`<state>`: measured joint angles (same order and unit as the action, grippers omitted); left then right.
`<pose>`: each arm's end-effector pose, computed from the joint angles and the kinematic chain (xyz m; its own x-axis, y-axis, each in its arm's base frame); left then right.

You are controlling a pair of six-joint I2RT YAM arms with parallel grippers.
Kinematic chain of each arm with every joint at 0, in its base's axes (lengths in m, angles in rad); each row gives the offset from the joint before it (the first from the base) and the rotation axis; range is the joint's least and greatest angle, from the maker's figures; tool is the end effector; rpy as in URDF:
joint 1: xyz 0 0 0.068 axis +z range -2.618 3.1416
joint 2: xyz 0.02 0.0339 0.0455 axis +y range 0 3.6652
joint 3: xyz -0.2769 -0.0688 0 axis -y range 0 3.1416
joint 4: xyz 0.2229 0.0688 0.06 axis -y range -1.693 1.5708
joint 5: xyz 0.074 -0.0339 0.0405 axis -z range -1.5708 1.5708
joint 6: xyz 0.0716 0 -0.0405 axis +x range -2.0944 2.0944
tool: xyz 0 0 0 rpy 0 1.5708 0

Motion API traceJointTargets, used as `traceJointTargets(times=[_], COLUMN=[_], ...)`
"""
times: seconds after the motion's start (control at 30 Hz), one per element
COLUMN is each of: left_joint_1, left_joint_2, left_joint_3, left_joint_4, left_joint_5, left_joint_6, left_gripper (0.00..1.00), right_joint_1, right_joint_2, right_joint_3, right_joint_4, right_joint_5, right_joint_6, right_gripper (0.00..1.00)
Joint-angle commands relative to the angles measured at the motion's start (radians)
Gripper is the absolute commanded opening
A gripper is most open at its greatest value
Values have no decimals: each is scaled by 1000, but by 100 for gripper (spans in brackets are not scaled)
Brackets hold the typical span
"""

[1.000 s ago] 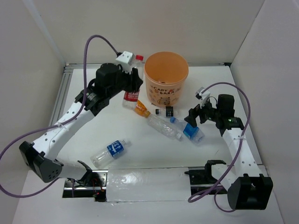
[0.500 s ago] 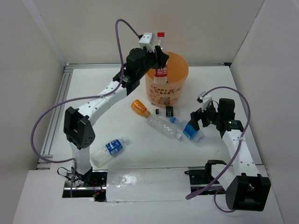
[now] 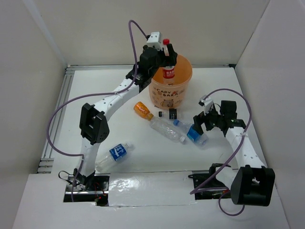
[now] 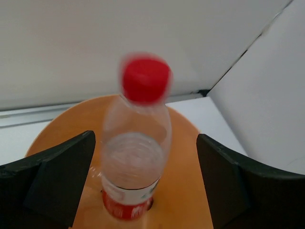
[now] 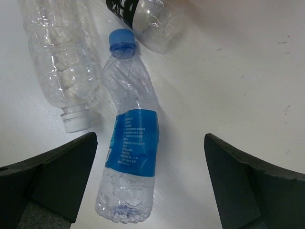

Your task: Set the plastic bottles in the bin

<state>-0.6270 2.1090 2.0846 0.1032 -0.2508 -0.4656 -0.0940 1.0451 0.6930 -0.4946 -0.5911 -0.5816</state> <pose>0.4389 -0.2961 0.4171 -0.1083 -0.4586 -0.8820 0.3575 0.8099 -0.4650 0.2022 0.0210 0.2325 -0.4641 -0.4144 -0.7829 -0.6517 0.7583 -0.0151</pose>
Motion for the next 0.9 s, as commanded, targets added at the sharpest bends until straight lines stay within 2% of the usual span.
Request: traceJointTargets(times=[0.0, 0.1, 0.2, 0.23, 0.3, 0.33, 0.37, 0.43, 0.5, 0.53, 0.63, 0.67, 0.7, 0.77, 0.87], left_joint_1=[-5, -5, -29, -42, -42, -52, -53, -65, -65, -76, -88, -99, -112, -123, -145], left_joint_2=[-23, -76, -235, -351, -476, -538, -646, -748, -875, -908, -975, -975, -975, -930, -813], left_joint_3=[15, -9, -124, -238, -377, -502, -558, -721, -819, -889, -945, -954, -954, -954, -910], left_joint_4=[7, -14, -59, -69, -97, -126, -166, -303, -391, -480, -607, -679, -710, -761, -867], left_joint_5=[-27, -15, -15, -25, -4, 8, 8, -1, 22, 22, 77, 90, 100, 113, 102], left_joint_6=[53, 99, 149, 195, 221, 231, 231, 219, 203, 188, 148, 139, 139, 130, 130], left_gripper=[100, 100, 100, 100, 100, 100, 100, 100, 100, 100, 100, 100, 100, 100, 100], right_joint_1=[13, 49, 88, 123, 135, 164, 178, 200, 209, 209, 209, 198, 183, 140, 61], right_joint_2=[30, 79, 119, 151, 189, 210, 255, 297, 343, 355, 375, 375, 362, 307, 179], right_joint_3=[-10, -1, -1, -1, -1, -1, -1, -1, -1, -1, 10, 22, 31, 71, 164], right_joint_4=[2, 2, 14, 14, 14, 24, 33, 42, 51, 51, 36, 27, -7, -50, -163], right_joint_5=[-19, 5, 40, 50, 60, 69, 100, 125, 145, 145, 145, 136, 136, 111, 70], right_joint_6=[-20, -29, -43, -53, -64, -64, -64, -64, -64, -75, -87, -96, -96, -138, -220], right_gripper=[100, 100, 100, 100, 100, 98, 93, 86, 78, 68, 46, 30, 23, 18, 18])
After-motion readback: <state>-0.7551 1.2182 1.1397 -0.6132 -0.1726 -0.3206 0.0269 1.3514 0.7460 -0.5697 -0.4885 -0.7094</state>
